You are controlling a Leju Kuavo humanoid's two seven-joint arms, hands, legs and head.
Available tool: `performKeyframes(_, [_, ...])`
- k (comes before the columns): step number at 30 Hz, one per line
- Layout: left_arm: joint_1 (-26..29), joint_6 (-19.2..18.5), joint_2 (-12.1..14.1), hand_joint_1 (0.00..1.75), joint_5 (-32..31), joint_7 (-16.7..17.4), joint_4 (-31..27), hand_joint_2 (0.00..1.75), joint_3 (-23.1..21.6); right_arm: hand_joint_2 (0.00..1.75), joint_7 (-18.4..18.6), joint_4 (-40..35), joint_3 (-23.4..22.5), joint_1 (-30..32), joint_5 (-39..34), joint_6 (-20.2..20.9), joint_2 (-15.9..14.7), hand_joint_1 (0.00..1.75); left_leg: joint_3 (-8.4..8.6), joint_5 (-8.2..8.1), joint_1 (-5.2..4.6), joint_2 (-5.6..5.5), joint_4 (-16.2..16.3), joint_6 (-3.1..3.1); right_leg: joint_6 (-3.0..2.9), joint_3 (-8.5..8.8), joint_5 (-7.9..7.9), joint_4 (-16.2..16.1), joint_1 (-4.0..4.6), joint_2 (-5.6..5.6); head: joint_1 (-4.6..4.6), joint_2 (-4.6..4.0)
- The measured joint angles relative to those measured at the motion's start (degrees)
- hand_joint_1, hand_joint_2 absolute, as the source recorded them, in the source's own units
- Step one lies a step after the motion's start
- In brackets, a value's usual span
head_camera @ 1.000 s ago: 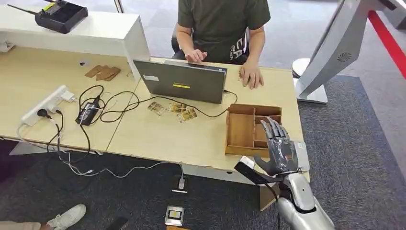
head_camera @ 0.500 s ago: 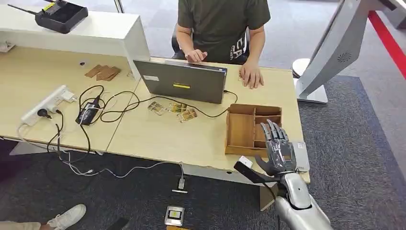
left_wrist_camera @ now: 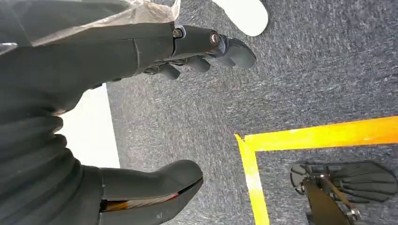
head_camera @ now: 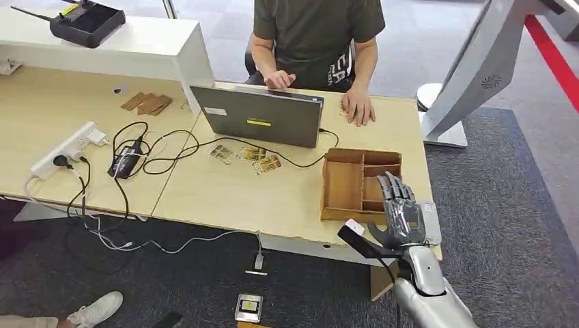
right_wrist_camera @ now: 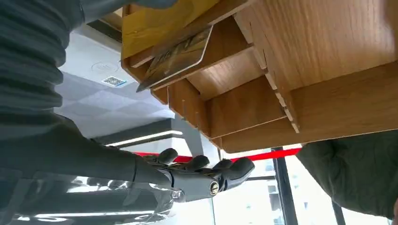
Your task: Pass the card to the sensor for recognition and then transmit it.
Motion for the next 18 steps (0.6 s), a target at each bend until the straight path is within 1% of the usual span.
performKeyframes(18, [0.0,0.0,0.0,0.00,0.0,0.2,0.0,1.75,0.1,1.75,0.8,0.5,0.0,0.0,-2.3,-0.3,-1.1,0.00,0.00,0.00,0.00,0.00,0.0,0.00,0.00,0.00,0.00,0.0,0.00,0.00,0.00,0.00])
